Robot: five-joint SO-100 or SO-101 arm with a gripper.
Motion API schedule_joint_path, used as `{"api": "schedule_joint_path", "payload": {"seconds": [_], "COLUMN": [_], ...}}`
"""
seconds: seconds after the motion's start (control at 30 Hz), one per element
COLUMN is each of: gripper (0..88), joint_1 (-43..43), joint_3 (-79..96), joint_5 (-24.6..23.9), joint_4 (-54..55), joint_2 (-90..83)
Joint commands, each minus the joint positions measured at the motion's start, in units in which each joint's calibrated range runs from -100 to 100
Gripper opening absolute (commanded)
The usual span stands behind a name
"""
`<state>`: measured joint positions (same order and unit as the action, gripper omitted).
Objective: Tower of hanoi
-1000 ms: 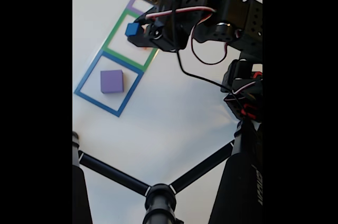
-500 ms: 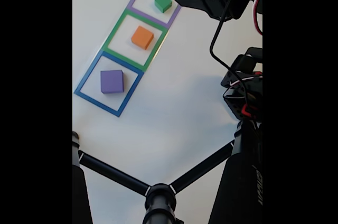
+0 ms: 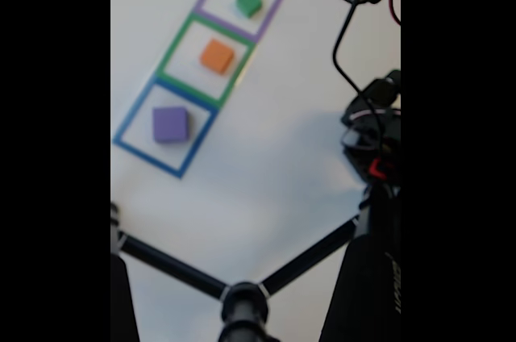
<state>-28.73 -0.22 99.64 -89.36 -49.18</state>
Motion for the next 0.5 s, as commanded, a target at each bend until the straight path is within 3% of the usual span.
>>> {"api": "schedule_joint_path", "payload": {"seconds": [0.0, 0.2, 0.47], "gripper": [3.3, 4.1, 3.9], "joint_1": [-4.73, -9.52, -10.77], "joint_3": [1.49, 19.22, 54.95], "joint_5": [0.36, 0.36, 0.36], "joint_4": [0.94, 11.63, 50.65], "joint_2": [-1.41, -4.72, -5.53]}}
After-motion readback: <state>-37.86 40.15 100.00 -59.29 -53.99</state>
